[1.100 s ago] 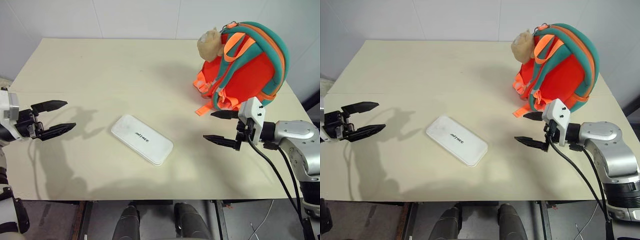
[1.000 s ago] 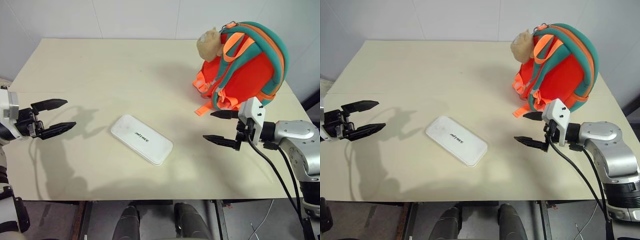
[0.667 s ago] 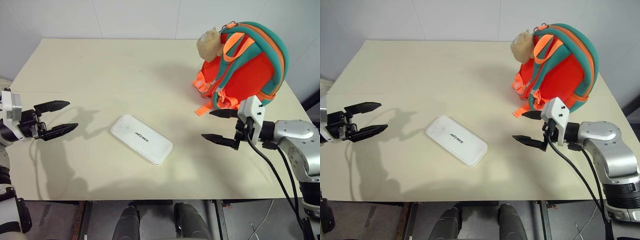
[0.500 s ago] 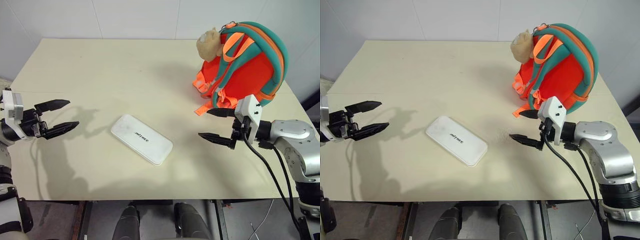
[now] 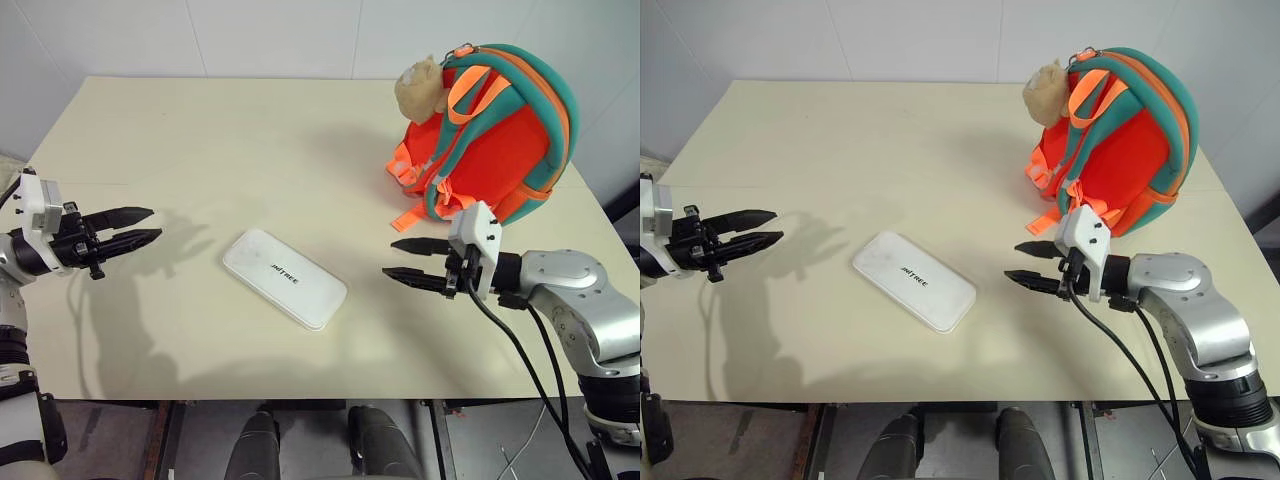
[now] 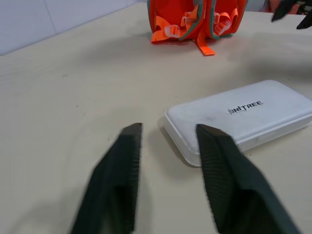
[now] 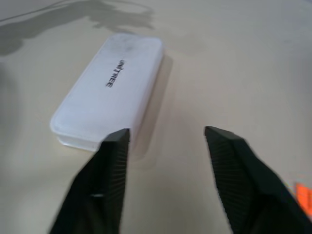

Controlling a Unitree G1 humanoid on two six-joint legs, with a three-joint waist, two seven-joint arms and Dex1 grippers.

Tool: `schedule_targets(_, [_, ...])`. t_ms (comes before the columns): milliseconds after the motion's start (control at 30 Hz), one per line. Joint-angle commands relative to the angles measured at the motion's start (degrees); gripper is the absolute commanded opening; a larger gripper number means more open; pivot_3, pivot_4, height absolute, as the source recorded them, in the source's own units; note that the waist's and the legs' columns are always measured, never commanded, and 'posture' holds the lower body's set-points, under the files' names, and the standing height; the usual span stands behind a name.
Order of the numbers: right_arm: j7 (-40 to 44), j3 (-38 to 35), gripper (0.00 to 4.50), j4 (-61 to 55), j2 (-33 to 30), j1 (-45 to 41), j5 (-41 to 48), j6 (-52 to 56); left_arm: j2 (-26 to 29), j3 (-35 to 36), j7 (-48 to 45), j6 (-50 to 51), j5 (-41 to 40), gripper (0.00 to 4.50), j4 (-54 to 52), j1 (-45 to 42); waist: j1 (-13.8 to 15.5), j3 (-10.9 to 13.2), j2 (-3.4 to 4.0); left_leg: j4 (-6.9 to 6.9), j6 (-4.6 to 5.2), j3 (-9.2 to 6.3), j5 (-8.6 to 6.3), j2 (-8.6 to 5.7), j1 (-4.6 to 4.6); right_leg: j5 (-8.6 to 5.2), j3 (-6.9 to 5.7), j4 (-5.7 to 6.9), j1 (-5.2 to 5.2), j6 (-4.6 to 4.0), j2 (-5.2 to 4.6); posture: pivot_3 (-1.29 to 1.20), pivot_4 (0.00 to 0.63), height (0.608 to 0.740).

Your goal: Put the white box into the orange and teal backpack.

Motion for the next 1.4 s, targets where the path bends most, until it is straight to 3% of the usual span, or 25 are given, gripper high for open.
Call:
schedule_targets(33, [-1.1,0.1,0.88,-3.5,0.2,0.9,1.2,1.4,0.0,-0.9,-0.1,-1.4,1.3,0.47,1.5,-2.5,0.1,0.0,0.00,0.00,0.00,0.00,0.00,0.00,0.00,0.00,0.00,0.00,0.00,0.00,0.00,0.00,0.150,0.740])
schedule_targets(100, [-1.6,0.7,0.23,-4.3,0.3,1.5,1.0,2.0,-0.5,-1.5,0.0,-1.9,1.7,0.00,2.4,-3.6,0.4,0.0,0.00,0.02,0.00,0.00,0.00,0.00,0.00,0.00,0.00,-0.01,0.00,0.00,0.00,0.00,0.150,0.740])
schedule_targets(133, [-1.9,1.3,0.03,-4.4,0.2,1.8,0.4,2.2,-0.9,-1.8,0.1,-2.2,2.0,0.00,3.0,-4.3,0.6,0.0,-0.01,0.02,0.00,0.00,0.00,0.00,-0.01,0.00,0.00,-0.01,0.00,0.00,0.00,0.00,0.150,0.740])
schedule_targets(467, [-4.8,7.6,0.03,-6.4,1.6,5.0,-4.2,1.1,-5.7,-8.3,5.2,-9.1,11.1,0.00,15.9,-12.3,1.0,0.0,-0.05,0.07,0.00,-0.01,0.00,-0.01,-0.02,0.01,-0.01,0.00,0.01,0.03,0.02,0.00,0.150,0.740])
schedule_targets(900, [-9.4,14.3,0.03,-8.6,2.0,4.7,-8.7,8.5,-13.1,-13.5,8.8,-12.2,18.5,0.00,28.7,-20.4,0.9,0.0,-0.07,0.13,0.00,-0.01,0.00,-0.02,-0.05,0.05,0.00,0.00,0.02,0.08,0.02,0.00,0.150,0.740])
schedule_targets(1400, [-11.7,17.4,0.03,-9.7,5.1,2.8,-9.9,8.7,-16.4,-14.8,5.2,-13.1,21.1,0.00,30.7,-20.8,1.0,0.0,-0.08,0.12,-0.01,-0.02,0.01,-0.02,-0.05,0.06,-0.01,0.01,0.02,0.11,0.02,0.00,0.150,0.740])
